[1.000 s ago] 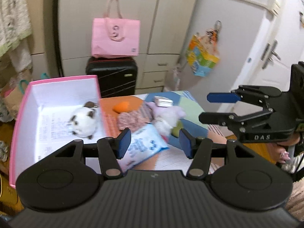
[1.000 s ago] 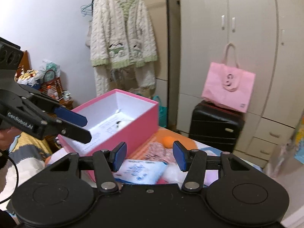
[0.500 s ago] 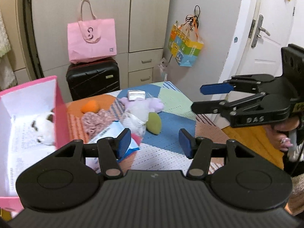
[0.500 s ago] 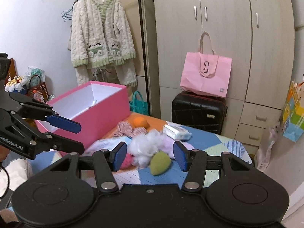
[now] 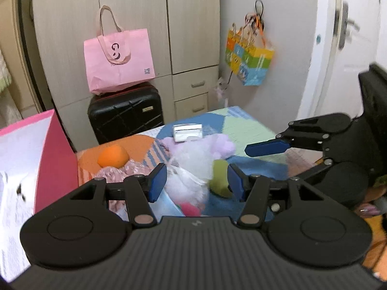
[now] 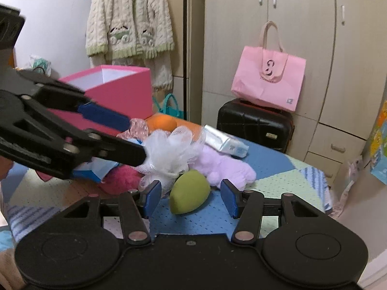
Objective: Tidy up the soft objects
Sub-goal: 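Grasp the white mesh puff with left gripper while right grasps green sponge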
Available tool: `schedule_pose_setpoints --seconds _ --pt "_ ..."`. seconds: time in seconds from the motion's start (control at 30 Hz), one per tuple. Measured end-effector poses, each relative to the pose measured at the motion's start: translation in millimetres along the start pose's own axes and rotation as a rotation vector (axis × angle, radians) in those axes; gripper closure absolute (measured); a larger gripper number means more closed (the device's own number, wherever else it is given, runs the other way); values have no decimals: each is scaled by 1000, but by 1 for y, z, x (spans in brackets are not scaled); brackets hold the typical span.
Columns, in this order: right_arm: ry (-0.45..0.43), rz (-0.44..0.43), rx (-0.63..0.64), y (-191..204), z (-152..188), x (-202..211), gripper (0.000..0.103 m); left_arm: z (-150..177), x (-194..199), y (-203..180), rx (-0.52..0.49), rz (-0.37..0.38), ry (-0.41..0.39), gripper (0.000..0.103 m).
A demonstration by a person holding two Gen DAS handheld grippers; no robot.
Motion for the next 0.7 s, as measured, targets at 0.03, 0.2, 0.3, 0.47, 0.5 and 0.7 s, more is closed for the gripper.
schedule_pose_setpoints --seconds 0.03,0.2,0.3,0.47,0.5,0.7 --pt "3 -6 2 0 0 -4 44 -1 -7 0 -11 -6 11 49" --pt "4 -33 29 1 0 -18 45 -5 -34 6 14 33 67 48" --pt "16 -31 21 -1 1 -26 45 -5 -43 8 10 28 78 46" --pt "41 -49 -28 -9 7 -38 47 -5 -60 6 -2 18 127 44" --pt "45 -52 -38 -10 8 -39 49 -4 -61 7 11 20 124 44" --pt "34 -47 -76 -13 14 -36 56 0 -59 9 51 63 126 51"
Point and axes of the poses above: each gripper's, at about its wrist camera, not at the fingertips, and x roughly against the way its jaws point, y to its left, z to its underside, the point moved 3 cm from there along -x, roughly the way its jaws point, and after that the axes turned 5 degrees about -x, right-handed, at the moved point
